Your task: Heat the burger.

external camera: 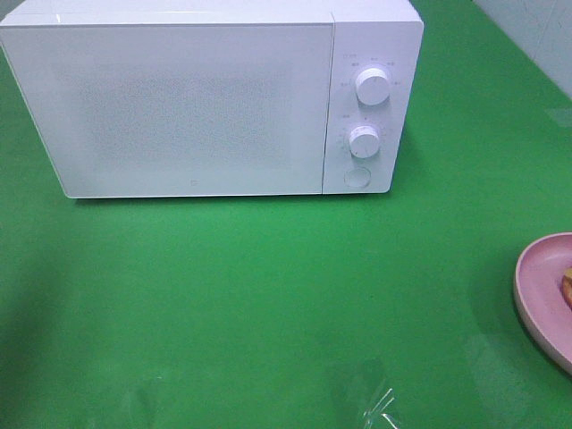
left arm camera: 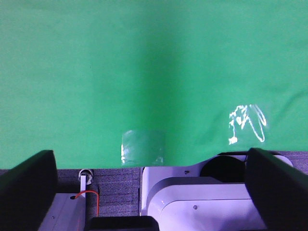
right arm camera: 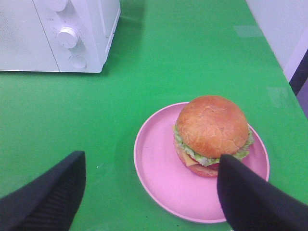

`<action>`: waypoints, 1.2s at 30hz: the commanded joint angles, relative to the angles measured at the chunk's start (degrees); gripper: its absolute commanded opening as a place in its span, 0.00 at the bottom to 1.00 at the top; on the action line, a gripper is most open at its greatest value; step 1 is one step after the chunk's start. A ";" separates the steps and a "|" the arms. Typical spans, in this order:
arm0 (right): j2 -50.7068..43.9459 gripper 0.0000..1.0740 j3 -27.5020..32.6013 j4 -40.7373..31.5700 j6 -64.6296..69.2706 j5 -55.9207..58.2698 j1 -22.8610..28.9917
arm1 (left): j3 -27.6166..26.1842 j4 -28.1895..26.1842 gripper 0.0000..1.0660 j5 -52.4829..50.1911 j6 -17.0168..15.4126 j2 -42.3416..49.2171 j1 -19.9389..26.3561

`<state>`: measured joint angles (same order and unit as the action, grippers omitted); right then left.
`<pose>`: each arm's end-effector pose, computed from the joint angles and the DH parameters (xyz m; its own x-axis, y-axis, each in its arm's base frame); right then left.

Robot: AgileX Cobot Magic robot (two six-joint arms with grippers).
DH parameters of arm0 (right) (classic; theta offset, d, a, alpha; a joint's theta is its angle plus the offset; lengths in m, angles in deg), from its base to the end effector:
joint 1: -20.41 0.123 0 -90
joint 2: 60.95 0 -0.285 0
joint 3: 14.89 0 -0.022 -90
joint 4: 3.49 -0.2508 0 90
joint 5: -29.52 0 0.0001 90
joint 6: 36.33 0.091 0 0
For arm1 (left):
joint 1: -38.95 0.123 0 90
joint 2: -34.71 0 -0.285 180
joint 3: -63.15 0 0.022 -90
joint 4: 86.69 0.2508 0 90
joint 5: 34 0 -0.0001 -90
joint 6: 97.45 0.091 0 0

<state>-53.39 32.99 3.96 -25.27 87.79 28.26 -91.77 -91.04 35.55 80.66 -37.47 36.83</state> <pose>-0.0041 -0.0107 0.2847 -0.3963 0.0698 -0.9155 0.0137 0.9974 0.0701 0.1847 -0.0133 0.2961 -0.9742 -0.0234 -0.2246 -0.0048 0.9966 -0.0827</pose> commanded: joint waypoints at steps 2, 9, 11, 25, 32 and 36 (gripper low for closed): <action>-1.49 0.68 0.11 -0.17 -0.40 -0.52 -0.40 | 7.91 0.97 0.93 -1.49 1.89 7.22 0.40; -1.49 0.68 0.11 -0.17 -0.40 -0.52 -0.40 | 17.36 0.17 0.93 -5.79 4.41 18.51 0.40; -1.49 0.68 0.11 -0.17 -0.40 -0.52 -0.40 | 19.60 0.17 0.93 -6.59 4.41 21.94 0.40; -1.49 0.68 0.11 -0.17 -0.40 -0.52 -0.40 | 23.43 -0.23 0.93 -9.80 4.58 38.79 0.40; -1.49 0.68 0.11 -0.17 -0.40 -0.52 -0.40 | 23.43 -0.69 0.93 -9.91 4.47 49.27 0.80; -1.49 0.68 0.11 -0.17 -0.40 -0.52 -0.40 | 23.43 -0.63 0.93 -9.91 4.47 56.72 5.50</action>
<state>-53.39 32.99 3.96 -25.27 87.79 28.26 -68.74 -91.16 26.33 85.19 15.58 40.04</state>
